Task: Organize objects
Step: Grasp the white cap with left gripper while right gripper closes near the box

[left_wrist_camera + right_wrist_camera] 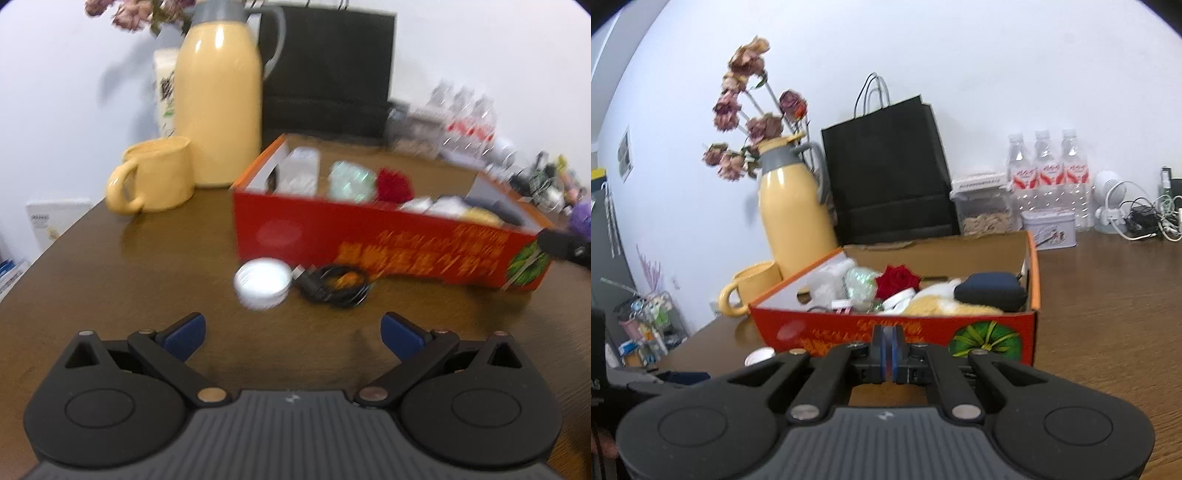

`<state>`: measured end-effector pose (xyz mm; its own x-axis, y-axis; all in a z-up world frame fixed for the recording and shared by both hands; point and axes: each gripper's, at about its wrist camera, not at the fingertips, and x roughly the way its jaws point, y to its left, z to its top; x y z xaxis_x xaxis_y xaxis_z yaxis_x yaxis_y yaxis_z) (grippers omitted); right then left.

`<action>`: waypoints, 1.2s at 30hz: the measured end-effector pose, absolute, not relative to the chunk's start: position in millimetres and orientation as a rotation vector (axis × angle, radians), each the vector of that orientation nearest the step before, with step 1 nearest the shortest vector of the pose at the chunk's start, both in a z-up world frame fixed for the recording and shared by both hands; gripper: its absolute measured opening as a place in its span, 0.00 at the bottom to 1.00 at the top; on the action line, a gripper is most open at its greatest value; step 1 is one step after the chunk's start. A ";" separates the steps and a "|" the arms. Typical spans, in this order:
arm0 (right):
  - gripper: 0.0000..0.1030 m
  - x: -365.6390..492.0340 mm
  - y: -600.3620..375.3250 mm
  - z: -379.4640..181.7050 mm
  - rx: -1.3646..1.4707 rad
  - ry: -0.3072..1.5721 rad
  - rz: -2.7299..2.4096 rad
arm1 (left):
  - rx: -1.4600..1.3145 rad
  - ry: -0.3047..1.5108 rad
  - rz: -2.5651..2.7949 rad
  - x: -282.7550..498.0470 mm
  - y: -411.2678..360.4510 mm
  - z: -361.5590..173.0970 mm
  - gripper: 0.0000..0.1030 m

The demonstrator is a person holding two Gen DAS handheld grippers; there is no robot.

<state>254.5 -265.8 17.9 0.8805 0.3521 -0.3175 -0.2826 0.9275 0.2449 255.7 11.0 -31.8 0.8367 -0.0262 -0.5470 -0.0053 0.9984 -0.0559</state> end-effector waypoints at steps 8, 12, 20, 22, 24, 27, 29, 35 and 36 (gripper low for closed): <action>0.02 261.3 -273.9 14.7 0.201 0.381 0.276 | 0.058 0.550 -0.196 297.7 -45.7 -29.4 0.94; 0.02 266.6 -286.2 12.9 0.234 0.384 0.246 | 0.047 0.591 -0.223 326.9 -64.9 -34.5 0.74; 0.02 259.5 -297.0 22.5 0.233 0.297 0.243 | 0.001 0.597 -0.231 347.4 -77.5 -35.1 0.68; 0.02 262.3 -297.4 20.1 0.229 0.313 0.237 | 0.010 0.601 -0.232 342.5 -74.1 -35.3 0.69; 0.02 264.3 -296.5 19.0 0.225 0.325 0.235 | 0.015 0.594 -0.233 334.7 -69.3 -32.3 0.79; 0.02 265.7 -293.5 16.2 0.212 0.336 0.232 | 0.020 0.559 -0.236 318.8 -55.8 -22.7 0.92; 0.02 266.1 -291.5 13.8 0.205 0.345 0.229 | 0.032 0.527 -0.209 303.8 -42.2 -17.3 0.98; 0.02 263.6 -285.1 11.4 0.173 0.349 0.232 | 0.024 0.504 -0.079 276.0 8.8 -17.0 1.00; 0.03 263.2 -284.1 10.9 0.166 0.350 0.234 | 0.019 0.509 -0.061 275.9 17.3 -18.4 1.00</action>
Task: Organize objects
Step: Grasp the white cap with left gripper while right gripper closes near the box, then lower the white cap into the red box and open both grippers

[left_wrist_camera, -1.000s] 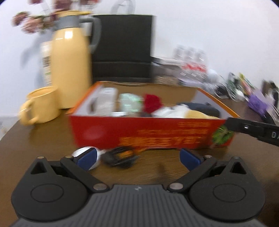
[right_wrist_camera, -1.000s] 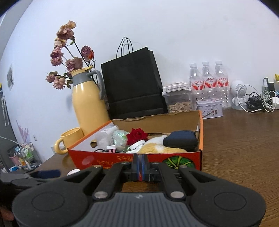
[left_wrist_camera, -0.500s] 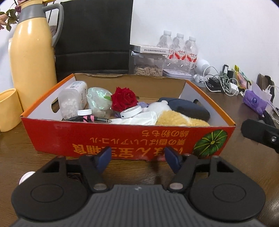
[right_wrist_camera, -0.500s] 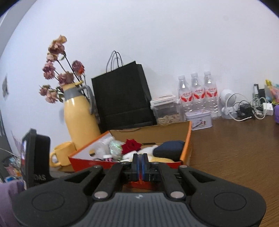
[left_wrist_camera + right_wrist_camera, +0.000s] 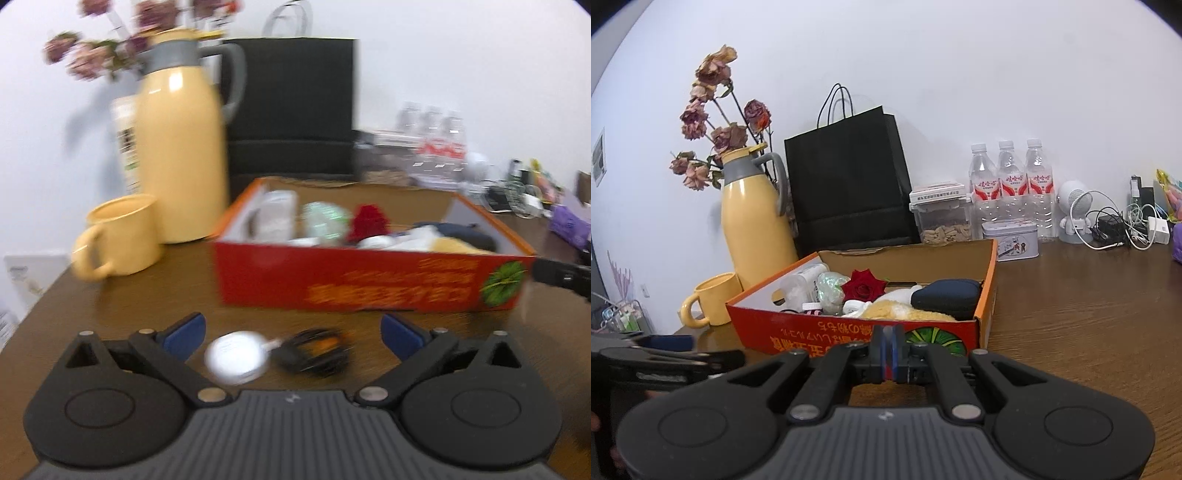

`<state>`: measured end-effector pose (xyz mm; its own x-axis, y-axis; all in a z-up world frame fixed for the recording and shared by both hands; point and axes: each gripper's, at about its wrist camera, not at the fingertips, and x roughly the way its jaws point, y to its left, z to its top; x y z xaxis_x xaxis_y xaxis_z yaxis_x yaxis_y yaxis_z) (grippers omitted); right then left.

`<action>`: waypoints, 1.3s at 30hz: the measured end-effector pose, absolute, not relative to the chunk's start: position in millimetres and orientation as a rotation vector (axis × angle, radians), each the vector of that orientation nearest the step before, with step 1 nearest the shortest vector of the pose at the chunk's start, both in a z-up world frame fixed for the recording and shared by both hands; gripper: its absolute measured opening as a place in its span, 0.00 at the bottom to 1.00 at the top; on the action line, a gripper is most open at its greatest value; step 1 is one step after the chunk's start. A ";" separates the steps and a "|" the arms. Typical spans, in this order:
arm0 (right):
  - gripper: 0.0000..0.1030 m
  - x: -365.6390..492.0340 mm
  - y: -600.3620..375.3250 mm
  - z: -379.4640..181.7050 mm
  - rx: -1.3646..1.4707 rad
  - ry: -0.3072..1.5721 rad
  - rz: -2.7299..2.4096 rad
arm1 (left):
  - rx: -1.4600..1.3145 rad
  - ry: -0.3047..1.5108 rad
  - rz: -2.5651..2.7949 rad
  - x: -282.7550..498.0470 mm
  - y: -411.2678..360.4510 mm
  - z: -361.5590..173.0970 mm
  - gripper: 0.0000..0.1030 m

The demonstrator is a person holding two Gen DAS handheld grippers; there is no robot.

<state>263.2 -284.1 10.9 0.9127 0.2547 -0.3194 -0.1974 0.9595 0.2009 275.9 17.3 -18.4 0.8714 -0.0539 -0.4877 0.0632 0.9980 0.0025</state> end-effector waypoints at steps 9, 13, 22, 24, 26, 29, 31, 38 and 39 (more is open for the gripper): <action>0.03 264.3 -277.5 6.3 0.133 0.372 0.236 | -0.030 0.590 0.045 286.7 58.3 -31.0 0.97; 0.03 264.5 -276.3 6.0 0.127 0.375 0.237 | -0.004 0.612 0.034 290.2 53.6 -38.1 0.90; 0.03 263.5 -270.1 5.8 0.106 0.375 0.244 | -0.025 0.644 0.011 309.4 52.4 -46.7 0.39; 0.03 262.9 -268.8 5.8 0.097 0.372 0.242 | -0.034 0.623 0.005 306.4 52.7 -44.4 0.39; 0.03 261.9 -267.2 6.0 0.090 0.366 0.237 | -0.031 0.588 0.033 302.2 52.2 -40.4 0.39; 0.03 260.2 -264.4 6.4 0.080 0.350 0.229 | -0.038 0.551 0.069 297.4 52.2 -33.4 0.39; 0.03 258.0 -263.0 7.6 0.073 0.332 0.228 | -0.037 0.522 0.078 293.3 50.5 -26.5 0.39; 0.03 258.9 -253.9 26.8 0.065 0.243 0.235 | -0.029 0.409 0.022 293.1 27.6 7.4 0.39; 0.03 261.0 -250.6 31.4 0.057 0.228 0.240 | -0.027 0.400 0.015 296.5 22.3 11.9 0.39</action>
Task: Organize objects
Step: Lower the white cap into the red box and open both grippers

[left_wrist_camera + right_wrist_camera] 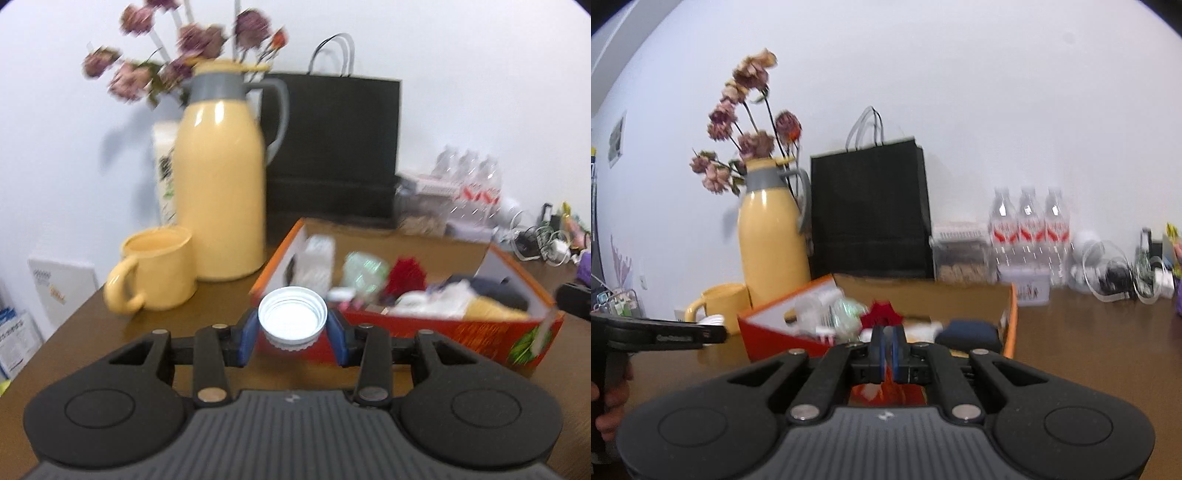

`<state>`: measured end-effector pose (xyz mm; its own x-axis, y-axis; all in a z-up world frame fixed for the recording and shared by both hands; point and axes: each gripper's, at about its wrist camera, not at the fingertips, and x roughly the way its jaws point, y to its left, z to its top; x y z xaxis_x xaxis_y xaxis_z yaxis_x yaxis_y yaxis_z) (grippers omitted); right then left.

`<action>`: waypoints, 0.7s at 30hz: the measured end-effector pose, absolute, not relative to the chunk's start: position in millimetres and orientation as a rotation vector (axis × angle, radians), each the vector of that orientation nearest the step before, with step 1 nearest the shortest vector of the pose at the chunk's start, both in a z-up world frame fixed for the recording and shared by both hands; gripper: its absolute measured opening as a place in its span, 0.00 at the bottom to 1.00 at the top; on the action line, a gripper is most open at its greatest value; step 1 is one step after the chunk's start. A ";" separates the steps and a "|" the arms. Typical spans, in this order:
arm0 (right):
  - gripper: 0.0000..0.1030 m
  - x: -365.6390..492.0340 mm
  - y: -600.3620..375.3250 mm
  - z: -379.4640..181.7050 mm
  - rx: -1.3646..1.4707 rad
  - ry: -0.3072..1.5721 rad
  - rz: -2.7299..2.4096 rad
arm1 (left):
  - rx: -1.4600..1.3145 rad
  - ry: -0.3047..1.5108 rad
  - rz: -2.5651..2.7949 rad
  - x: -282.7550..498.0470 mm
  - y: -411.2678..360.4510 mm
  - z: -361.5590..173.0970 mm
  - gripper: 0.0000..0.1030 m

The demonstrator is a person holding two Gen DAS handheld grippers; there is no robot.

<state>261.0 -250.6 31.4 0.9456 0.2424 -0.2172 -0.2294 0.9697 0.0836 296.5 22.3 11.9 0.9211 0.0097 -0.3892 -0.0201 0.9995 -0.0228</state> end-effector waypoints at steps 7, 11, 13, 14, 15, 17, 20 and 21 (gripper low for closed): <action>0.03 291.9 -224.3 57.6 0.022 0.188 0.246 | -0.039 0.336 -0.006 335.5 -11.4 38.1 0.39; 0.03 323.5 -211.7 62.9 0.013 0.205 0.218 | -0.061 0.333 0.001 359.2 -17.4 43.6 0.39; 0.03 338.2 -210.0 61.2 0.023 0.218 0.205 | -0.056 0.342 -0.001 368.1 -17.3 40.0 0.39; 0.03 345.5 -209.8 59.2 0.024 0.226 0.199 | -0.050 0.350 -0.002 373.0 -17.5 37.3 0.39; 0.03 351.6 -209.9 56.4 0.023 0.232 0.197 | -0.045 0.359 -0.001 376.8 -17.3 34.5 0.39; 0.03 360.6 -210.3 50.0 0.016 0.247 0.199 | -0.038 0.376 0.002 385.2 -16.1 28.6 0.39; 0.03 367.5 -211.5 41.8 0.009 0.270 0.200 | -0.022 0.393 0.003 393.3 -15.6 22.0 0.39; 0.03 369.3 -212.4 39.5 0.008 0.277 0.200 | -0.016 0.396 0.002 394.8 -15.8 20.2 0.39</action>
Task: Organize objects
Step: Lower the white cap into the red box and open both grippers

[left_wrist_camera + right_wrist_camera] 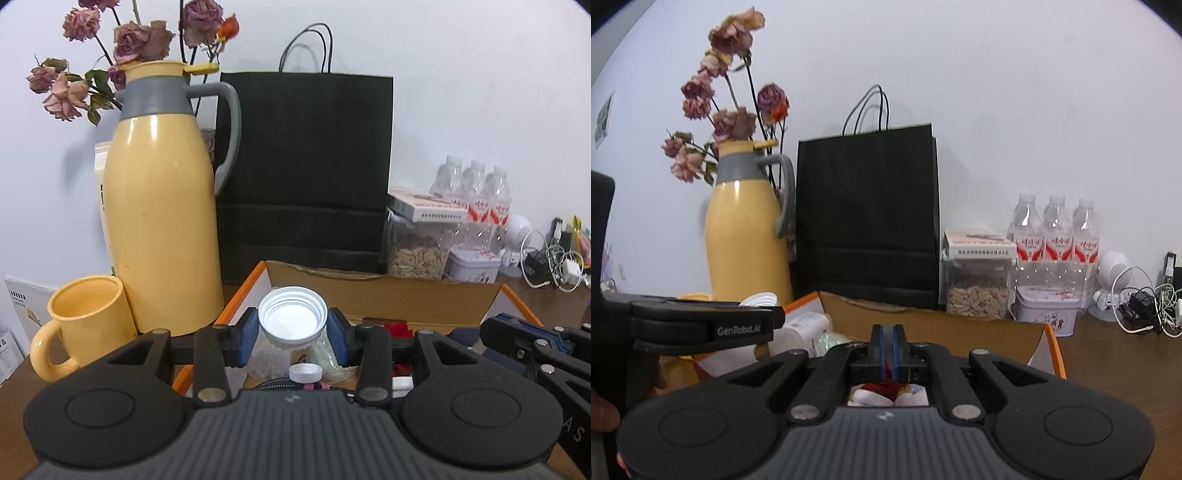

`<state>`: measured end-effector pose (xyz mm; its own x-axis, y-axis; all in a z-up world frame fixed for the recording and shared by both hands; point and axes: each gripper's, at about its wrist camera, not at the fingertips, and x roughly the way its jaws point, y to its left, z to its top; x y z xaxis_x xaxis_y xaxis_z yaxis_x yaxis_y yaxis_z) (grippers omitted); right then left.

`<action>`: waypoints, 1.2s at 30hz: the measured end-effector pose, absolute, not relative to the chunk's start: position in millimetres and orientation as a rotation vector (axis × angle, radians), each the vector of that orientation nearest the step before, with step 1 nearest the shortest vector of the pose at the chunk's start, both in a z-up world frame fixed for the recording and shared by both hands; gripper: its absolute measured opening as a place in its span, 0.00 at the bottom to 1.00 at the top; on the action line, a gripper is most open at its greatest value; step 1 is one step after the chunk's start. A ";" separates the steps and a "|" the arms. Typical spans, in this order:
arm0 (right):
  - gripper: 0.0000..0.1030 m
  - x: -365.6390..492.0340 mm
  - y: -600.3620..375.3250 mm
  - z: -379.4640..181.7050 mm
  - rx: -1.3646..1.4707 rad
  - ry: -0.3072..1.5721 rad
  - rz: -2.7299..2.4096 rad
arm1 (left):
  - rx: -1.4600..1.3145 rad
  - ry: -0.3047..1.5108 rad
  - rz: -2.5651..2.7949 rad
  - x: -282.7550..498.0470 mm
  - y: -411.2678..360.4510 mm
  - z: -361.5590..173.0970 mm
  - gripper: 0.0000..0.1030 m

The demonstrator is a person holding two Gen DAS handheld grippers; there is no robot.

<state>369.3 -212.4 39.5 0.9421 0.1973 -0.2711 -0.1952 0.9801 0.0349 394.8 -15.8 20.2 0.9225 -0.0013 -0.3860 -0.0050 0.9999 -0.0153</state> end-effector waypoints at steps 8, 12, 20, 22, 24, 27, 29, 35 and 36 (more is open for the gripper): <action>0.11 378.2 -221.6 26.9 0.014 0.346 0.152 | -0.025 0.377 0.000 392.9 -15.4 15.3 0.93; 0.69 381.6 -230.3 22.3 0.024 0.381 0.101 | -0.041 0.335 0.024 388.6 -13.9 16.9 1.00; 1.00 376.8 -235.2 21.4 0.016 0.362 0.083 | -0.040 0.349 0.021 388.0 -16.2 15.2 1.00; 1.00 376.4 -235.3 21.5 0.014 0.362 0.083 | -0.036 0.352 0.022 387.7 -17.2 14.2 1.00; 1.00 375.3 -235.1 21.5 0.012 0.360 0.081 | -0.035 0.354 0.023 386.9 -17.5 13.5 1.00; 1.00 373.2 -235.6 22.0 0.009 0.353 0.078 | -0.034 0.355 0.025 385.1 -17.7 12.5 1.00; 1.00 371.6 -235.5 22.3 0.004 0.348 0.073 | -0.035 0.355 0.028 383.2 -17.5 12.0 1.00; 1.00 364.0 -234.4 22.6 -0.015 0.330 0.077 | -0.036 0.351 0.034 374.8 -14.3 11.0 1.00; 1.00 361.9 -234.1 22.7 -0.020 0.326 0.077 | -0.037 0.349 0.035 372.6 -13.5 10.6 1.00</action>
